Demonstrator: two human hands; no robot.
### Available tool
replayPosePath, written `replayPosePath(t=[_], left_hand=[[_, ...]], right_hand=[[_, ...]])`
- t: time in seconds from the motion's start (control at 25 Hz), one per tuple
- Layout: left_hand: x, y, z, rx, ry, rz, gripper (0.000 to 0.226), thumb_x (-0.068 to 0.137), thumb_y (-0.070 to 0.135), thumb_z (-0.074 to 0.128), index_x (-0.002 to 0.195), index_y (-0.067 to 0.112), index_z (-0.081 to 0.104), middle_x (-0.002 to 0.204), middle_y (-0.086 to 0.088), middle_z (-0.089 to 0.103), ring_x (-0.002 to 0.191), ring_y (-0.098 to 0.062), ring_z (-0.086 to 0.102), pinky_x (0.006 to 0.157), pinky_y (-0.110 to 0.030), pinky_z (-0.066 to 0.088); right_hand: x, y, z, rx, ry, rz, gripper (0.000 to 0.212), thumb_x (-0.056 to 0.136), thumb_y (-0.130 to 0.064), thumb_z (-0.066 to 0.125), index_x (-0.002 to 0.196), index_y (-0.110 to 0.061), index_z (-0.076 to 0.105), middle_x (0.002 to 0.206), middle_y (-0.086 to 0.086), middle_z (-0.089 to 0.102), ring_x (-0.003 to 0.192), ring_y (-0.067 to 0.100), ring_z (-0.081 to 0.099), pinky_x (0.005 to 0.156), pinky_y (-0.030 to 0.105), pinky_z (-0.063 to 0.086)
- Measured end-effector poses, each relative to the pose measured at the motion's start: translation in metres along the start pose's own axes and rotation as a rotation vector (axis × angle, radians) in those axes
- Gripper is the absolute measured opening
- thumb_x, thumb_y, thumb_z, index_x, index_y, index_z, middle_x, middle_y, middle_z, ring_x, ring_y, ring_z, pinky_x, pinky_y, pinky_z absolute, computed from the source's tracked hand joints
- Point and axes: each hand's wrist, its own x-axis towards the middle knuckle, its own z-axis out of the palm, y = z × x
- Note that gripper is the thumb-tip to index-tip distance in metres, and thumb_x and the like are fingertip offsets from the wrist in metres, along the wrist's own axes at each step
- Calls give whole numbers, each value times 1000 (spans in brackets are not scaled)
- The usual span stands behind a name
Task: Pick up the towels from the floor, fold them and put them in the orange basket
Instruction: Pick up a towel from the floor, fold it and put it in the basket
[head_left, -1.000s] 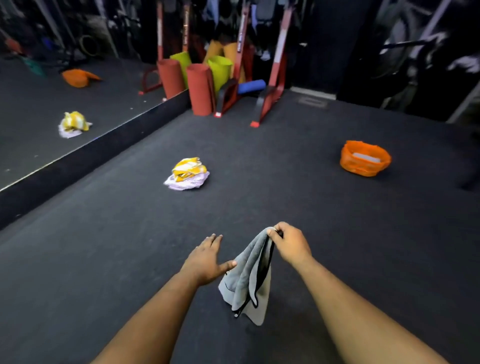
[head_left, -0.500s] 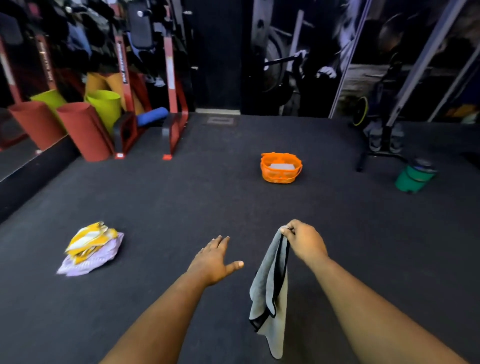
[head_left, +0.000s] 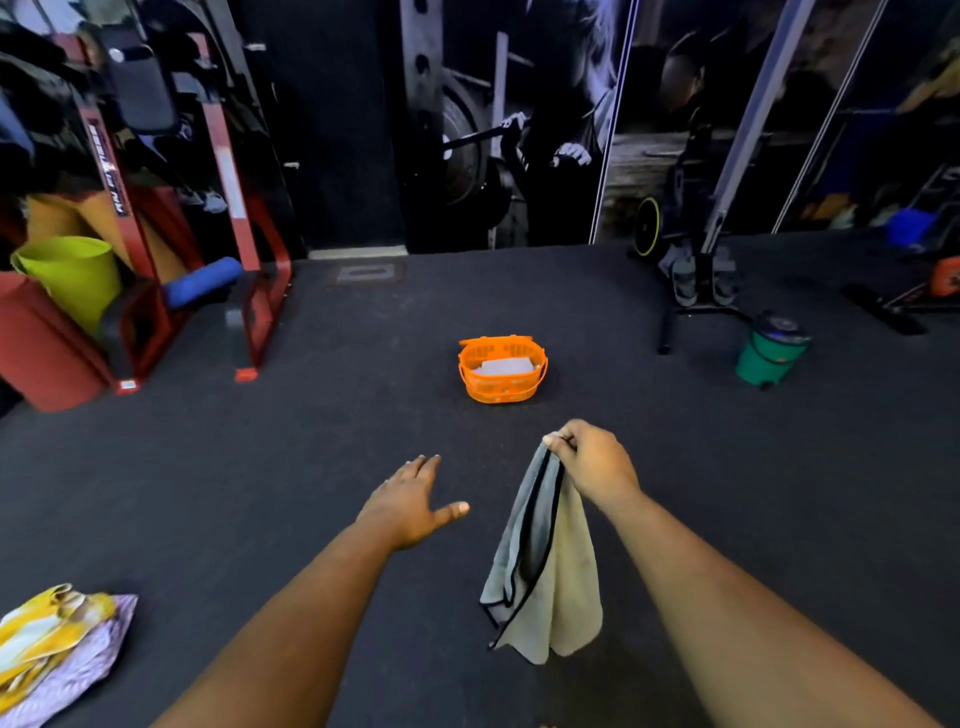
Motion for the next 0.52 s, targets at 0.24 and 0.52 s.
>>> replayPosePath(t=[0.24,0.52], left_hand=[[121,36,-33,-49,18,-27,100,90,75,48,163,23,3,171,-3,5,157,-21,9,125,-40,20],[265,26,-65,-146,-14,-58,106,85,80,48,163,23,5,171,-4,7,156,-23,11,125,-40,22]], right_hand=[[144,26,-13,24,-38,-42,28,99,-51,57,86,-26,57,83,-10,63,82,17,62,69,38,50],[294,25,-8,43,-55,-90,37,101,-52,52,80,-22,52,76,-4,60,75,21,60,63,39,43]])
